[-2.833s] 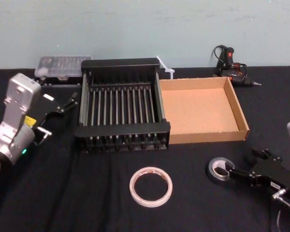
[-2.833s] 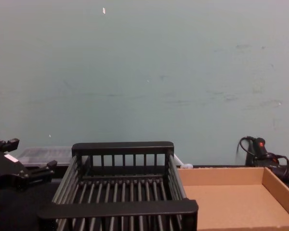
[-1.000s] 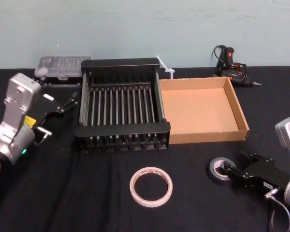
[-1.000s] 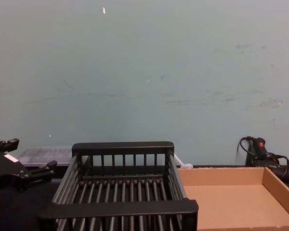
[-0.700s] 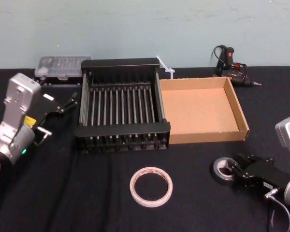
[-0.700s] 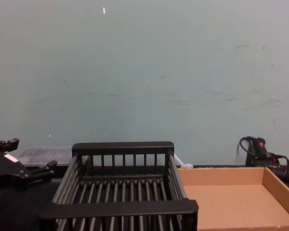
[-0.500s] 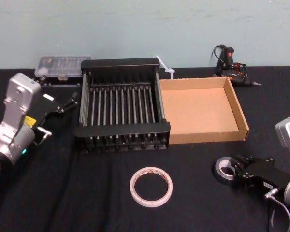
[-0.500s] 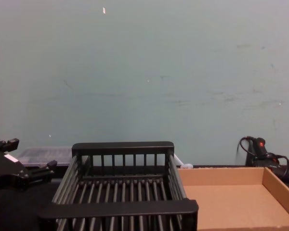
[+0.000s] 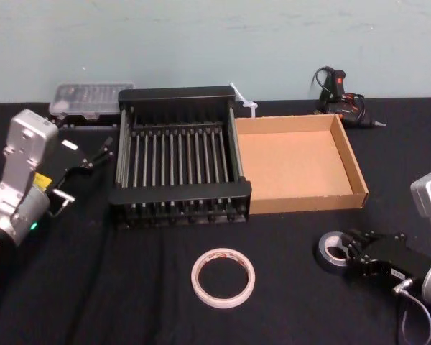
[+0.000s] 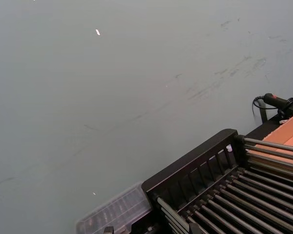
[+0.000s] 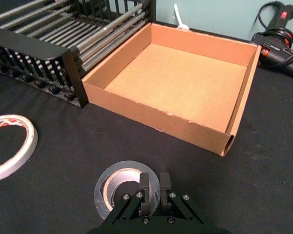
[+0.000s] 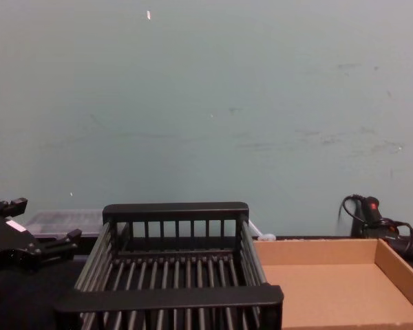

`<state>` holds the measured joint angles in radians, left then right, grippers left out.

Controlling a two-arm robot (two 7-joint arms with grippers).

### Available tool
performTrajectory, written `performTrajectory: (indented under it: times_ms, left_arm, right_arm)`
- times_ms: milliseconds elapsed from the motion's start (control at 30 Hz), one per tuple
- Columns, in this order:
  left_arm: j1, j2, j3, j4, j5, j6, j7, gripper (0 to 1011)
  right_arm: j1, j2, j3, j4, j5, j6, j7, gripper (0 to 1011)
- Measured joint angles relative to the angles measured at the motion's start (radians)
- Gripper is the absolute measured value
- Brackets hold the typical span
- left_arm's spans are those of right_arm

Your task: Pick up the white tape and place it into the black box , Pick up the silver tape and place it into the brown box.

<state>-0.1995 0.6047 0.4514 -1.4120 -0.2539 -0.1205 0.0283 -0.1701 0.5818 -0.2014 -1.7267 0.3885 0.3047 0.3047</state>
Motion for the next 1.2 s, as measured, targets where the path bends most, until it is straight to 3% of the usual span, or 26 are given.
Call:
performTrajectory:
  times_ms: [233, 433, 633, 867, 1200]
  left_arm:
    - [0.0, 0.0, 0.0, 0.0, 0.0, 0.0, 0.0, 1001]
    - [0.0, 0.0, 0.0, 0.0, 0.0, 0.0, 0.0, 1001]
    - [0.0, 0.0, 0.0, 0.0, 0.0, 0.0, 0.0, 1001]
    - [0.0, 0.0, 0.0, 0.0, 0.0, 0.0, 0.0, 1001]
    - [0.0, 0.0, 0.0, 0.0, 0.0, 0.0, 0.0, 1001]
  right_arm:
    - [-0.011, 0.004, 0.016, -0.008, 0.015, -0.043, 0.029, 134]
    - [-0.031, 0.014, 0.045, -0.043, 0.036, -0.111, 0.051, 134]
    - [-0.035, 0.018, 0.069, -0.07, 0.056, -0.136, 0.053, 133]
    - [0.011, 0.006, 0.076, -0.06, 0.066, -0.136, 0.038, 134]
    - [0.08, -0.02, 0.054, -0.022, 0.059, -0.128, 0.019, 134]
